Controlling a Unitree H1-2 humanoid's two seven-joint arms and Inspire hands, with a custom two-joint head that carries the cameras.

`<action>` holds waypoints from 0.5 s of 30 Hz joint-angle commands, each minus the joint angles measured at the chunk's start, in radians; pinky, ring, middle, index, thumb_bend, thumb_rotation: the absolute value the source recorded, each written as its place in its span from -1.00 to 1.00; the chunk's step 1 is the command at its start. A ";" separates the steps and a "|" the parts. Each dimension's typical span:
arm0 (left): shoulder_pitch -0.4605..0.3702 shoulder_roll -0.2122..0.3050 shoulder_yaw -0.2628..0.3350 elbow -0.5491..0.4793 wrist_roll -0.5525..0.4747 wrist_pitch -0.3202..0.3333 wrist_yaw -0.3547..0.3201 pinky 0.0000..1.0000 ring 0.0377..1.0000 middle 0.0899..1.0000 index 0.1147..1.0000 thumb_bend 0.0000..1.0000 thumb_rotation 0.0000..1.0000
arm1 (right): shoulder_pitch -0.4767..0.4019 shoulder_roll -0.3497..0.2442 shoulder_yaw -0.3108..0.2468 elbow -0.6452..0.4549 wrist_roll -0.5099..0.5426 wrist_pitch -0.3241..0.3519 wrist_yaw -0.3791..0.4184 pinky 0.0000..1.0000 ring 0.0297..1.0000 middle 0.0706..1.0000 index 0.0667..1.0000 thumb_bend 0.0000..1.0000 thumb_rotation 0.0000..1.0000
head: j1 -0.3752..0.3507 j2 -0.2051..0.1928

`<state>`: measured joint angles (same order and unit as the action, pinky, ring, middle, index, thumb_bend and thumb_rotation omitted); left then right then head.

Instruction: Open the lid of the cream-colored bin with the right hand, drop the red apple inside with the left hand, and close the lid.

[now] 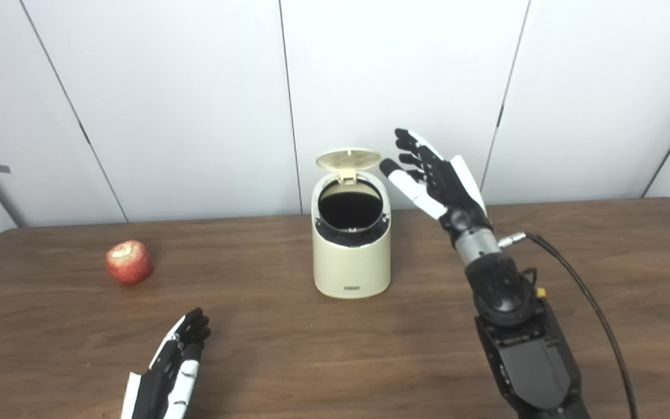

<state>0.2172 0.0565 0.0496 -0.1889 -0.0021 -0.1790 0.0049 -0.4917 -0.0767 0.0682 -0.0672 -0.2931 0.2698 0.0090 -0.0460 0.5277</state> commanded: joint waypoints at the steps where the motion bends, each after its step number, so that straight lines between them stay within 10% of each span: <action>1: 0.057 -0.036 -0.016 0.041 -0.010 -0.017 0.005 0.79 0.72 0.74 0.79 -0.04 0.54 | 0.034 -0.015 -0.013 -0.062 0.036 -0.004 0.021 0.57 0.72 0.76 0.77 0.07 0.65 | -0.001 0.002; 15: 0.037 -0.021 0.000 0.066 -0.050 -0.032 -0.007 0.77 0.74 0.76 0.80 -0.05 0.53 | 0.358 -0.089 -0.073 -0.300 0.211 -0.021 0.103 0.75 0.80 0.83 0.82 0.10 0.82 | -0.029 0.012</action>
<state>0.2135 0.0589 0.0552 -0.1810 -0.0431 -0.1805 -0.0016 -0.1292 -0.1560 0.0056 -0.3245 -0.1050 0.2692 0.1047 -0.0736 0.5399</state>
